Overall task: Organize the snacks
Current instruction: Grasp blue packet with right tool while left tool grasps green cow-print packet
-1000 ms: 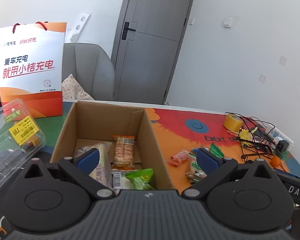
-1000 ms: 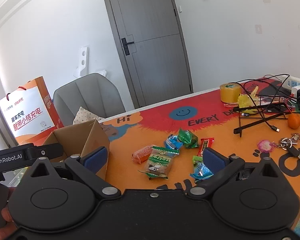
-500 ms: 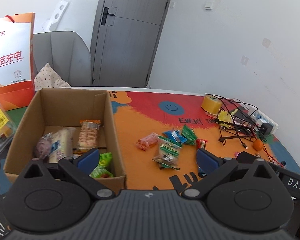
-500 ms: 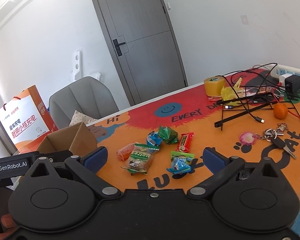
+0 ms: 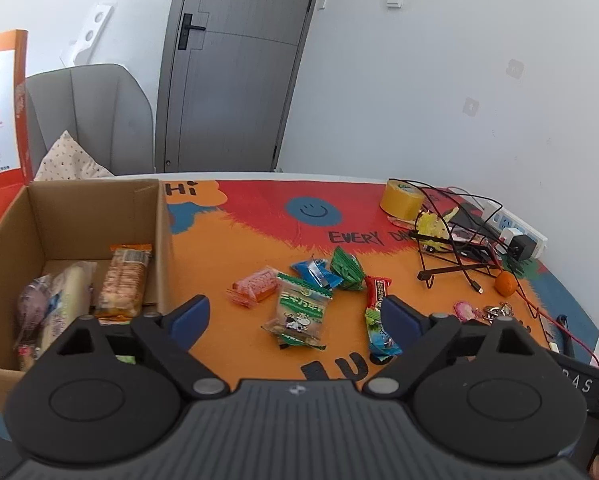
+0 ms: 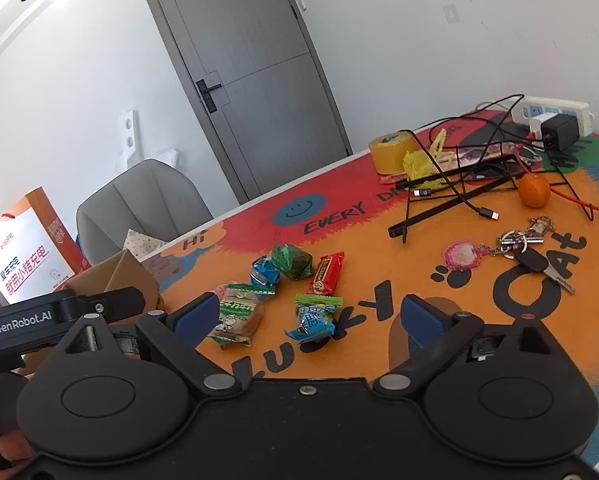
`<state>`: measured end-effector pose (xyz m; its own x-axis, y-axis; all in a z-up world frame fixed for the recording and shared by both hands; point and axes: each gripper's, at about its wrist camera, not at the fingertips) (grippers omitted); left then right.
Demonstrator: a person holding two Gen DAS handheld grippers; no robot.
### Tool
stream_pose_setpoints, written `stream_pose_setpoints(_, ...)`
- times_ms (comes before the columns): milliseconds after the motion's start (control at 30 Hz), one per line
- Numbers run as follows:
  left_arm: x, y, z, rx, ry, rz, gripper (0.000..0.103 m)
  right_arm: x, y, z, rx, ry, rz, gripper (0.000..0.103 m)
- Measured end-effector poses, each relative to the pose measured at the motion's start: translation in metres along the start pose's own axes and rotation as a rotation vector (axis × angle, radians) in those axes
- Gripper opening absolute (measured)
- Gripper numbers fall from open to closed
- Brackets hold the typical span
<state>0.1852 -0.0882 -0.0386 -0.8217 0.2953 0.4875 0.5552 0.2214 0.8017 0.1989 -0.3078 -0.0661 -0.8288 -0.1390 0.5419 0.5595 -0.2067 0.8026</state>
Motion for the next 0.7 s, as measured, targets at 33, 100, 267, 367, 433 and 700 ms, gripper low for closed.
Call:
stream_pose_setpoints(33, -0.005, 0.000, 0.000, 0.000, 0.001, 0.007, 0.089, -0.003, 0.000, -0.001, -0.005, -0.001, 0.005, 0.097)
stream_pose_setpoints(100, -0.014, -0.001, -0.001, -0.002, 0.003, 0.016, 0.087, -0.009, 0.000, -0.002, -0.011, -0.012, 0.014, 0.094)
stream_pose_setpoints(267, -0.035, -0.005, 0.002, 0.000, 0.035, 0.046, 0.080, -0.026, -0.001, -0.001, -0.020, -0.011, 0.043, 0.088)
stream_pose_setpoints(367, -0.043, -0.003, 0.003, -0.010, 0.075, 0.034, 0.079, -0.038, -0.002, 0.002, -0.016, -0.001, 0.063, 0.084)
stream_pose_setpoints(433, -0.045, 0.000, 0.005, -0.005, 0.089, 0.029, 0.079, -0.046, -0.002, 0.004, -0.011, 0.003, 0.080, 0.083)
stream_pose_setpoints(700, -0.053, 0.010, 0.000, -0.012, 0.076, 0.034, 0.074, -0.074, -0.003, 0.019, 0.029, 0.026, 0.132, 0.079)
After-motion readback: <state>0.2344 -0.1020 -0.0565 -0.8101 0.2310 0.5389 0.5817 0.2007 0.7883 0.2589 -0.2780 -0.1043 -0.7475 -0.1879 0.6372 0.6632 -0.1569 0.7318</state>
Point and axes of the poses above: each gripper's, at about its wrist camera, not at the fingertips, and x roughly against the way its jaws point, z to its left, y to its top, and after that the axes turned 15 degrees about -y, right-handed
